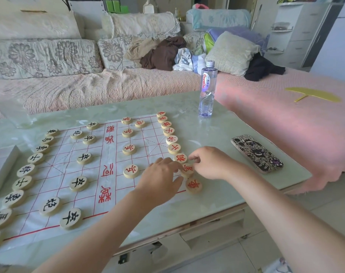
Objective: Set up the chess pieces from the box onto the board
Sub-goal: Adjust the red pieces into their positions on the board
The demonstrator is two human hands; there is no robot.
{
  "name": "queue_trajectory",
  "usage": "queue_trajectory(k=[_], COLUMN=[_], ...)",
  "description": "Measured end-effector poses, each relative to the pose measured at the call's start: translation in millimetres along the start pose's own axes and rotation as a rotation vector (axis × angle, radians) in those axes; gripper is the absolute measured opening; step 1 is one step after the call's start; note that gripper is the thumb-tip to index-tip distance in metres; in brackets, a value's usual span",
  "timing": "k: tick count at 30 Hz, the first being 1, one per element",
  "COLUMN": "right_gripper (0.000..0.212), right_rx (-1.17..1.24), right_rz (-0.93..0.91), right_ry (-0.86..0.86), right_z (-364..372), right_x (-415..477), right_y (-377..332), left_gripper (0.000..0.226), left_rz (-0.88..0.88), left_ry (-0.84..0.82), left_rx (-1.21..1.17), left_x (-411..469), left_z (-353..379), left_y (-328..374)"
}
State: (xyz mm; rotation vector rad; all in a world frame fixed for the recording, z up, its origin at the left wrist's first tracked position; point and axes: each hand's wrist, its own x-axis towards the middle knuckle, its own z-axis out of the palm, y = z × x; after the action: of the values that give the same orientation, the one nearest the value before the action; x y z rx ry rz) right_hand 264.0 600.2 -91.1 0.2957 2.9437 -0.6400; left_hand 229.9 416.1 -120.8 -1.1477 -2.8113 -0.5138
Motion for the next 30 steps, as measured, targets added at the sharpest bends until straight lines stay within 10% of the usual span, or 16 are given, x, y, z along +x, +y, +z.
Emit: queue_trajectory(k=[30], right_gripper=[0.031], right_rx=[0.076], right_rz=[-0.084], right_ry=[-0.009], right_z=[5], right_x=[5], right_y=[11], left_gripper=[0.028], left_rz=[-0.056], left_ry=[0.022], left_rx=[0.047], left_x=[15], left_z=[4], left_y=[3])
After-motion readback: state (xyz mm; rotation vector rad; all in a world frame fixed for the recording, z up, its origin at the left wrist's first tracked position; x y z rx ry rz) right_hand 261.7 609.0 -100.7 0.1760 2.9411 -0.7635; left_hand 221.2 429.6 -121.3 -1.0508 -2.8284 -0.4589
